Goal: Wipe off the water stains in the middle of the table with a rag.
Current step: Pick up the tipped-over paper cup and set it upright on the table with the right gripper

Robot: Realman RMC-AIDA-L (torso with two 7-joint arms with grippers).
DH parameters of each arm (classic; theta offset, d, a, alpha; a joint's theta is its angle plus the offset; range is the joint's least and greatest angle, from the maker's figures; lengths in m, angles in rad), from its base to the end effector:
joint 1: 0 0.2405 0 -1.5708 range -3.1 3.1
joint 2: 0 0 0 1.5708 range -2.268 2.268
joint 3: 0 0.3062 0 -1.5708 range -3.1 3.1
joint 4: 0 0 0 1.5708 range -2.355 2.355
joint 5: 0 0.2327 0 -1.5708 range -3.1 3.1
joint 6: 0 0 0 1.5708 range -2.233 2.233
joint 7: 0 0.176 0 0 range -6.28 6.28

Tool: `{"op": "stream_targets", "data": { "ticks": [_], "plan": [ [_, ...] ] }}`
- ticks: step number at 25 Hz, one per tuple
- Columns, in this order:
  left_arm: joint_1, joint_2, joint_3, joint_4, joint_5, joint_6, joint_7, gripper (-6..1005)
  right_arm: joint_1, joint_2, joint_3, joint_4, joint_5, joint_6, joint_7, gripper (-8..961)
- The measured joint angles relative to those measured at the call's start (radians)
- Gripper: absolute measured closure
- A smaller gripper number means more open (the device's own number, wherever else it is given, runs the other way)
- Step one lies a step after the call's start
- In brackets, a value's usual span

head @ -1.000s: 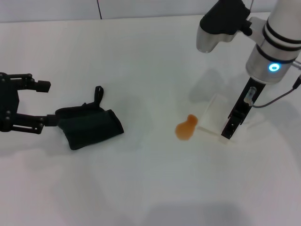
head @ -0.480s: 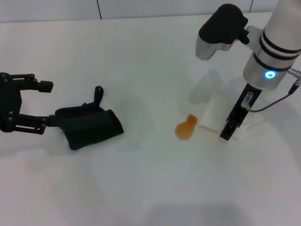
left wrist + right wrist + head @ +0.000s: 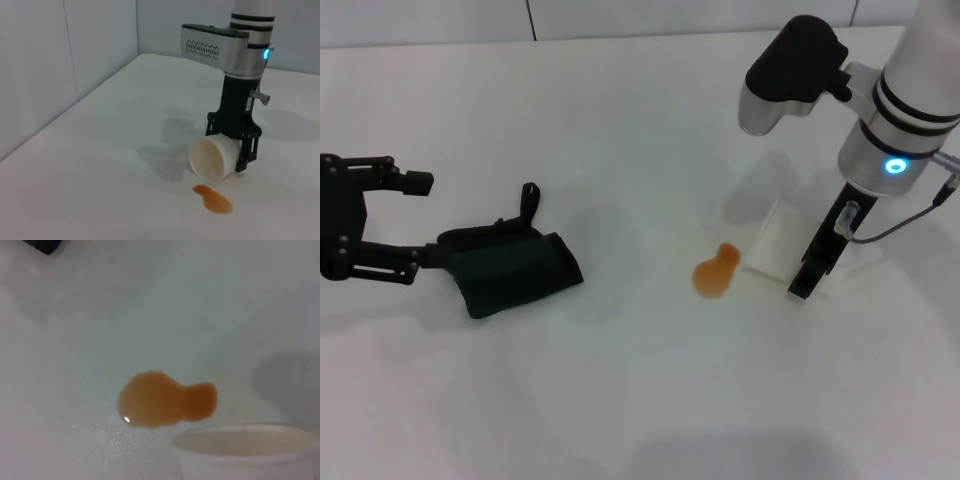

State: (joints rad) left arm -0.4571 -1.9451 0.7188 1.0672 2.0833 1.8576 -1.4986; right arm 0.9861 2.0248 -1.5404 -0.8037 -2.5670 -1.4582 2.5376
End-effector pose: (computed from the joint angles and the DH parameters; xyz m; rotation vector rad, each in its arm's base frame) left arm -0.3041 0.3612 0.0638 -2.8725 -0.3359 -0.3496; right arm 0.1998 0.4518 -0.1002 -2.6733 0.7834 -0.8810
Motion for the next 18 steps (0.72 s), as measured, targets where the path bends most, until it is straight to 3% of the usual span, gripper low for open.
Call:
{"op": "stream_targets", "data": {
  "ticks": [6, 12, 18],
  "plan": [
    [0.0, 0.0, -0.002, -0.003, -0.002, 0.0, 0.0, 126, -0.061, -0.006, 0.037, -0.073, 0.007, 0.009, -0.005, 267],
    [0.0, 0.008, -0.006, -0.005, -0.007, 0.0, -0.005, 126, -0.254, -0.011, 0.153, -0.328, 0.03, -0.008, -0.033, 302],
    [0.0, 0.009, -0.007, -0.005, -0.009, 0.0, -0.012, 126, -0.441, -0.011, 0.237, -0.401, 0.218, 0.062, -0.197, 303]
  ]
}}
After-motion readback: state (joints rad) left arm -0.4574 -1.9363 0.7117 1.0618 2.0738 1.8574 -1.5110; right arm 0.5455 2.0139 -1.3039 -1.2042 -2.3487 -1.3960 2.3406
